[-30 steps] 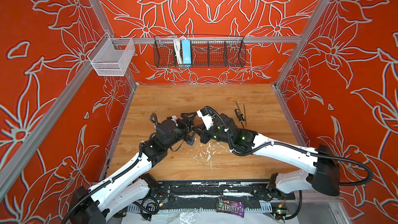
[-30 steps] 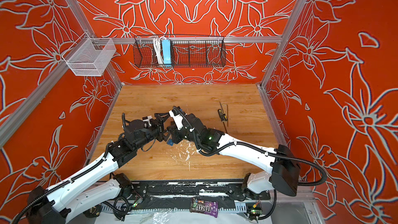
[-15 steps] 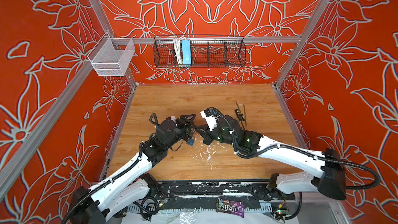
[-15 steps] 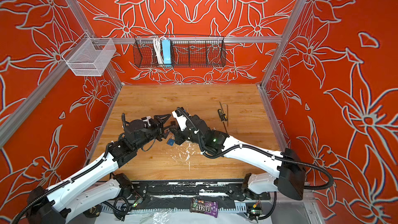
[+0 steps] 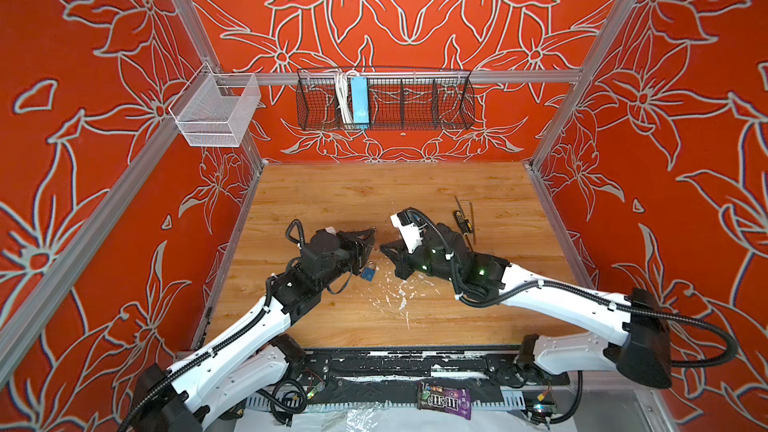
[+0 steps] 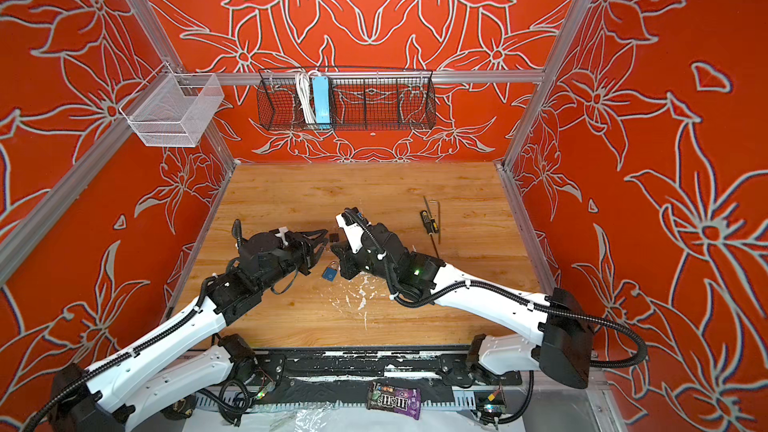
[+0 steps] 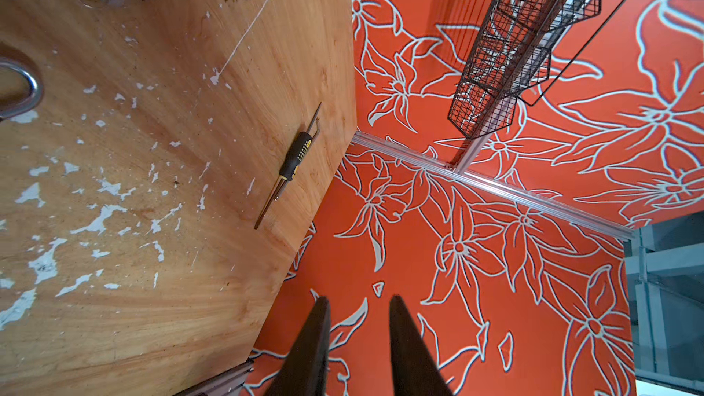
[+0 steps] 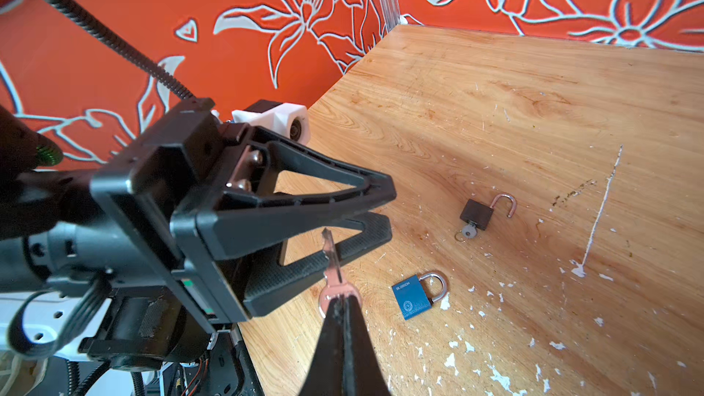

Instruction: Unlock with the key

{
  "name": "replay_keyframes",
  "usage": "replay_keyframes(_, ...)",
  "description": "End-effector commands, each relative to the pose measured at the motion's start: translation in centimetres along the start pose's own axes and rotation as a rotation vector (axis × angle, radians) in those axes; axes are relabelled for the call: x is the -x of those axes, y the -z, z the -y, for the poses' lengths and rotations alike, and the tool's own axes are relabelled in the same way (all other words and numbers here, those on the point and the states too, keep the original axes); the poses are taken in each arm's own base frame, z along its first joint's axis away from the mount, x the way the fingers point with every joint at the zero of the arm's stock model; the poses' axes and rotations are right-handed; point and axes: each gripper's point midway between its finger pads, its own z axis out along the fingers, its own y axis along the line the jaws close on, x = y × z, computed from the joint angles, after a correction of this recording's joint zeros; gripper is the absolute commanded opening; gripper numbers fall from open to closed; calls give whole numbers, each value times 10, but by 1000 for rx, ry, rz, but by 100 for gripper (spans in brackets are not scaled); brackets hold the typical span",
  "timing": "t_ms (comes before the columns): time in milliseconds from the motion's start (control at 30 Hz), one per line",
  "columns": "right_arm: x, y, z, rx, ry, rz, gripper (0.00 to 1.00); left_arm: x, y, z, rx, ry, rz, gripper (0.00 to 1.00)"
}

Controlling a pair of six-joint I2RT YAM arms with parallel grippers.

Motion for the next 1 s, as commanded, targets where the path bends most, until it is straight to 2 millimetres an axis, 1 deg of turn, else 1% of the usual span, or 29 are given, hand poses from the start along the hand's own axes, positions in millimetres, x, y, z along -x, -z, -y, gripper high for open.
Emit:
replay_keyframes(0, 13, 4, 0, -13, 17, 32, 0, -1, -1, 0, 6, -2, 0, 23)
replay_keyframes(100, 17, 5, 0, -17, 18, 48, 0, -1, 0, -1, 10, -6, 1, 20)
replay_keyframes(233, 18, 4, -2, -10, 27, 42, 0, 0, 1, -2, 12, -9, 8, 13)
replay_keyframes(300, 19, 3, -2, -13, 32, 42, 0, 1, 2, -2, 15, -14, 10, 6)
replay_keyframes(433, 21, 3, -2, -18, 45, 38, 0, 4, 5, -4, 16, -11, 24, 0)
replay_keyframes(600, 23, 3, 1, -38, 55, 37, 0, 7, 9, -4, 13, -29, 41, 0)
replay_keyframes(700, 23, 4, 0, -43, 66, 17, 0, 7, 10, 0, 2, -68, 46, 0)
replay_keyframes(833, 18, 7, 6, -55, 32, -6, 15, 8, 13, 3, 7, -128, 58, 0)
replay_keyframes(900, 14, 11, 8, -49, 10, -12, 26, 10, 13, 2, 13, -158, 68, 0)
replay_keyframes(967, 9, 13, 13, -62, -6, -22, 33, 12, 13, -1, 26, -180, 76, 0)
